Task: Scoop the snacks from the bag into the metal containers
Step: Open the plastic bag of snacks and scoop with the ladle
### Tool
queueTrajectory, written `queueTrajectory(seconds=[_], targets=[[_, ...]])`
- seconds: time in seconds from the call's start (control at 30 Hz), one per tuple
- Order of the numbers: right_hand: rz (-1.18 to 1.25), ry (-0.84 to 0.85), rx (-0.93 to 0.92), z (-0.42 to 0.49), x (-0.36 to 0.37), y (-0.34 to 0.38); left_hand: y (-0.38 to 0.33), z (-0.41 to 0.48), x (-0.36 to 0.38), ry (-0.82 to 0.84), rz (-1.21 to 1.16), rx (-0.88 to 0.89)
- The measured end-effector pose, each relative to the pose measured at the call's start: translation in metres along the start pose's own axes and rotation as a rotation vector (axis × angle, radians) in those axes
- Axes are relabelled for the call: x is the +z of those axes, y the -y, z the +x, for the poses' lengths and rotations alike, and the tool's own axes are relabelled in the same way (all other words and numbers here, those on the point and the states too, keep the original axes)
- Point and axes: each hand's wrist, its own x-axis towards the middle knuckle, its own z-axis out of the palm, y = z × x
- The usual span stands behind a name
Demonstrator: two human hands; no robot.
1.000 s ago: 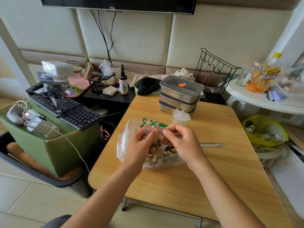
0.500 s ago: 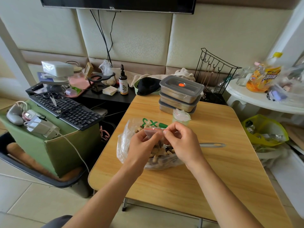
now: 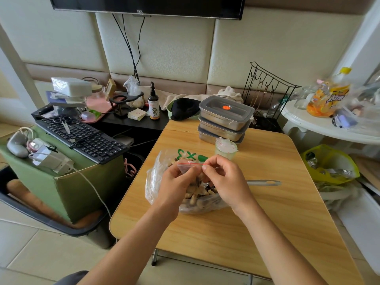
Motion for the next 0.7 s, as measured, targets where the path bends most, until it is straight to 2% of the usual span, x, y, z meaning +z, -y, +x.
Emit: queueTrajectory(seconds=[0.1,0.33,0.7], targets=[[0.051,0.028,0.058,0.0006,-0.0023,-0.0006,-0.0020,-0.0014,-0.0008,0.011,0.035,0.001],[-0.014,-0.014,0.085,0.0044,-0.0042,-0.0051,-0.0044,-0.0002,-0.0052,-0.009,0.042,-0.027],[0.022,0.029,0.115,0.0028,-0.0054,-0.0044,-0.0021,0.0004,-0.0074,-0.013,0.056,-0.032]])
